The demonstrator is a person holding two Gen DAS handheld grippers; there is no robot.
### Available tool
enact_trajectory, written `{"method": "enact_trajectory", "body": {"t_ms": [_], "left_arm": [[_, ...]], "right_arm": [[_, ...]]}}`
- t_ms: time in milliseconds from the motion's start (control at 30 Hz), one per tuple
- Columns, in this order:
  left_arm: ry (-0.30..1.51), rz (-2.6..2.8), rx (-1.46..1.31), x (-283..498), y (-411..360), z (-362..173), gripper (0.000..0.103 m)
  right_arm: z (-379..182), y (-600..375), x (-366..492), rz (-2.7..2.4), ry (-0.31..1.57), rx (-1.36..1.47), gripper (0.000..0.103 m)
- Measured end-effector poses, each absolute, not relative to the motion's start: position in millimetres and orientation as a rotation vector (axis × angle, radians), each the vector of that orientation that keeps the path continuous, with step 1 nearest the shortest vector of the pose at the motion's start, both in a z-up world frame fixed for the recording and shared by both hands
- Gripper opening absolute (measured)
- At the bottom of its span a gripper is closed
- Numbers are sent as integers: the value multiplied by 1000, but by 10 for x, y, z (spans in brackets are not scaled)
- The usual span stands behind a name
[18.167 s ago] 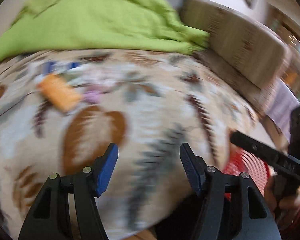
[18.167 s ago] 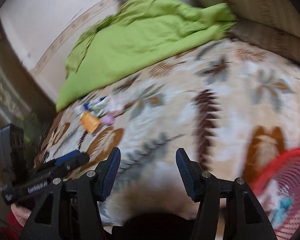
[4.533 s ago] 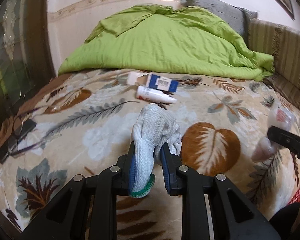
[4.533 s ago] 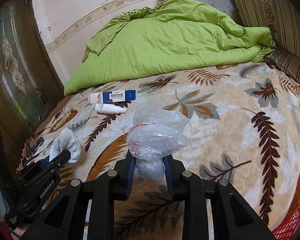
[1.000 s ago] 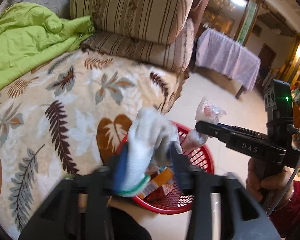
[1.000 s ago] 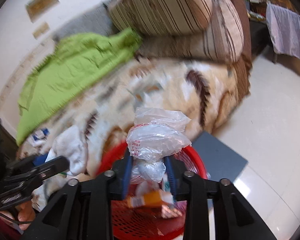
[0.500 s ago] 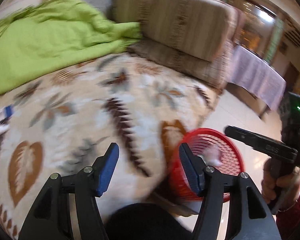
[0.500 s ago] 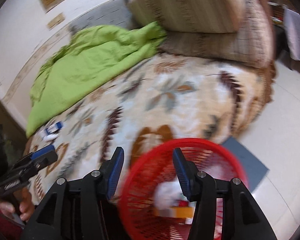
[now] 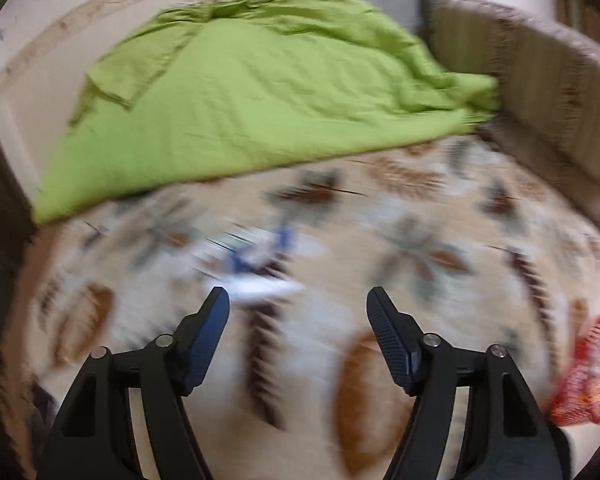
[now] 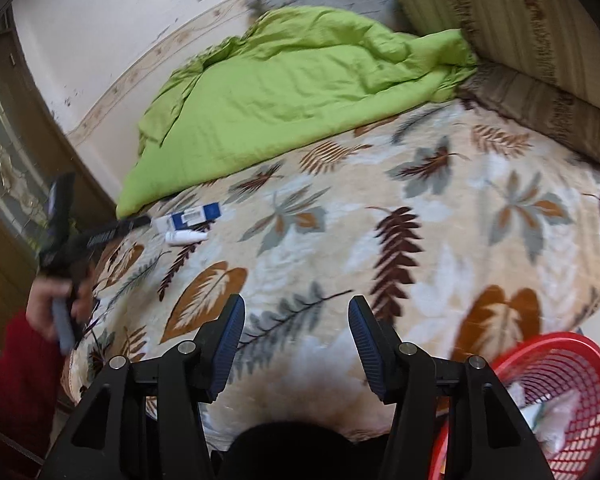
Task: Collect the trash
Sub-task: 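Move both open tools back to the items on the bed, then grasp the white medicine box with the left tool while the right grasps the white tube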
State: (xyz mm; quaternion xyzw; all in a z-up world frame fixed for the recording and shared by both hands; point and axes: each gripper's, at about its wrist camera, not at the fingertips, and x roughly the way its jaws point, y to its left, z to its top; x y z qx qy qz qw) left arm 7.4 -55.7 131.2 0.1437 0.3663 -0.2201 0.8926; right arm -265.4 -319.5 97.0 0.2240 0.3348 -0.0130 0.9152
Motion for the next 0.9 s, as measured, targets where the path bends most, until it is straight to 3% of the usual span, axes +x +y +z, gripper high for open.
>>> {"method": "enact_trajectory", "body": {"t_ms": [200, 400, 500, 600, 700, 900], "left_arm": [[933, -450, 383, 1108, -656, 1026, 74], [1051, -392, 541, 1542, -908, 569, 74], [1075, -409, 539, 1567, -950, 436, 58], [1022, -408, 525, 1477, -935, 429, 53], [972, -410, 416, 1325, -774, 543, 33], [871, -392, 172, 950, -192, 926, 33]], "right_arm": [[867, -3138, -2442, -8, 736, 455, 58], [714, -3214, -2322, -29, 780, 466, 58], [665, -3230, -2241, -28, 801, 470, 58], [674, -3197, -2101, -7, 812, 464, 59], [737, -3083, -1894, 39, 811, 433, 59], [827, -2586, -1158, 246, 822, 289, 59]]}}
